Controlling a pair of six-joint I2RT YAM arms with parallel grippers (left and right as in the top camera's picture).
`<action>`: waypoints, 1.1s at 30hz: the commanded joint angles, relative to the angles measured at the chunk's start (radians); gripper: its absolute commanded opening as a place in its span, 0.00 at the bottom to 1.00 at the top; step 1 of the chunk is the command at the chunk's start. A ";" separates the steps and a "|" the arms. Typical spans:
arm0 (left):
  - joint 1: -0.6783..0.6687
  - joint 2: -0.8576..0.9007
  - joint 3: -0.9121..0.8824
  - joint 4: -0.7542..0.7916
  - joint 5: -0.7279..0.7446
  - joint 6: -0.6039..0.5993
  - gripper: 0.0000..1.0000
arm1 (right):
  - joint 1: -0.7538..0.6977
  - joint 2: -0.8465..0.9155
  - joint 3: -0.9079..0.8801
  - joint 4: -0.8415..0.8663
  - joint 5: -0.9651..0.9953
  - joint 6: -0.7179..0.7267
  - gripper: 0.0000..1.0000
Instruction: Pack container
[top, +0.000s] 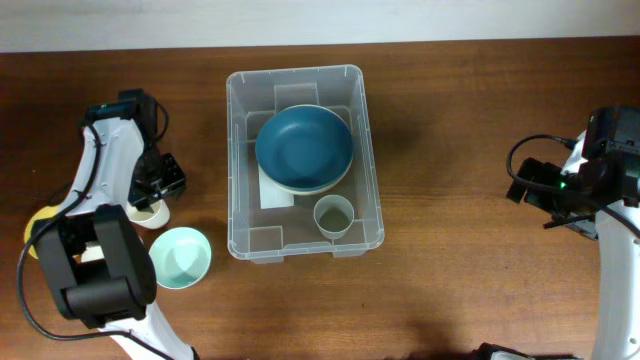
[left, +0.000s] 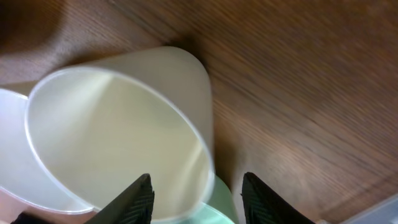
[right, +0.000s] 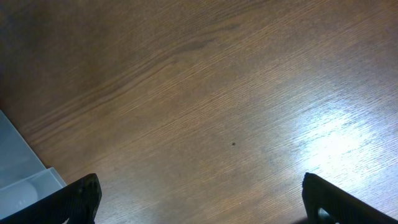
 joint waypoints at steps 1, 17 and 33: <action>0.024 -0.015 -0.061 0.053 0.008 0.032 0.48 | -0.003 -0.013 0.015 0.000 -0.006 -0.010 0.99; 0.022 -0.015 -0.045 0.112 0.007 0.040 0.01 | -0.003 -0.013 0.015 0.000 -0.006 -0.010 0.99; -0.375 -0.114 0.412 -0.229 0.108 0.042 0.01 | -0.003 -0.013 0.015 0.000 -0.006 -0.010 0.99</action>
